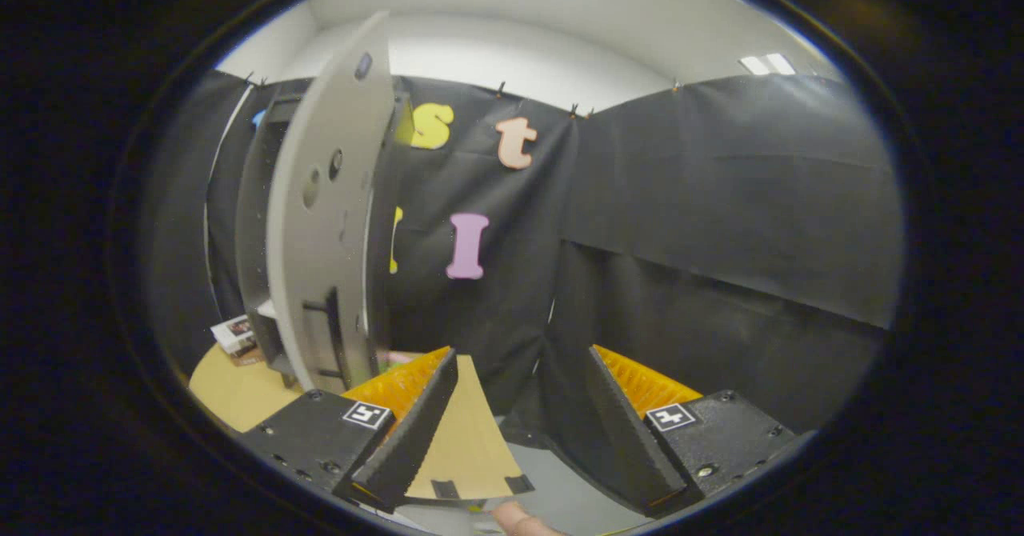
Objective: Open the shoe cabinet door, grab the shoes and put them into the shoe cabinet, then close the shoe cabinet door.
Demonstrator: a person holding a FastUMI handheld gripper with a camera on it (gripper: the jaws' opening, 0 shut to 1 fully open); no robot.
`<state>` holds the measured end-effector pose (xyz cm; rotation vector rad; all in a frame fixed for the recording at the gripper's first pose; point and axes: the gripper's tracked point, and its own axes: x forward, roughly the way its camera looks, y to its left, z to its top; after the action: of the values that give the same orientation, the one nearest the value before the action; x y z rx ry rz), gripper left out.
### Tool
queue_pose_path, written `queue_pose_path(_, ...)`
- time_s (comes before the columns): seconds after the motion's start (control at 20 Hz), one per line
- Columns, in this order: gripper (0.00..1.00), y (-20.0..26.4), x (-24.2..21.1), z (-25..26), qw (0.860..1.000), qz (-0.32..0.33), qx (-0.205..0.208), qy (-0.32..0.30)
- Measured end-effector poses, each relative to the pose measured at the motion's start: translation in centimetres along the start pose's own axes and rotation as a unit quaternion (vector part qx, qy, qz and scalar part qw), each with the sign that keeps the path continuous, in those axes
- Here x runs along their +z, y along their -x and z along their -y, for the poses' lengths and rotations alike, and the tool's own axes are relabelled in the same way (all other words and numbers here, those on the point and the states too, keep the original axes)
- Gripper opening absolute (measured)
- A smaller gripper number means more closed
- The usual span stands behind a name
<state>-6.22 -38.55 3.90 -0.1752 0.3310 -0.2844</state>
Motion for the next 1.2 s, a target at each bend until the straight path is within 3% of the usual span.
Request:
queue_pose_path(0.1,1.0,-4.1,-0.9,0.2,1.0,-0.002,0.016,-0.009)
queue_pose_path(0.2,1.0,-7.0,-1.2,-0.8,0.998,0.016,0.057,-0.018)
queue_pose_path(0.45,1.0,-10.6,-1.5,-5.6,0.99,0.034,0.133,-0.04)
queue_pose_path(0.8,1.0,-8.6,1.2,-15.7,0.969,0.073,0.232,-0.033)
queue_pose_path(0.9,0.89,-8.3,1.9,-16.2,0.97,0.083,0.226,-0.027)
queue_pose_path(1.2,0.88,-5.6,1.8,-21.0,0.963,0.063,0.26,-0.045)
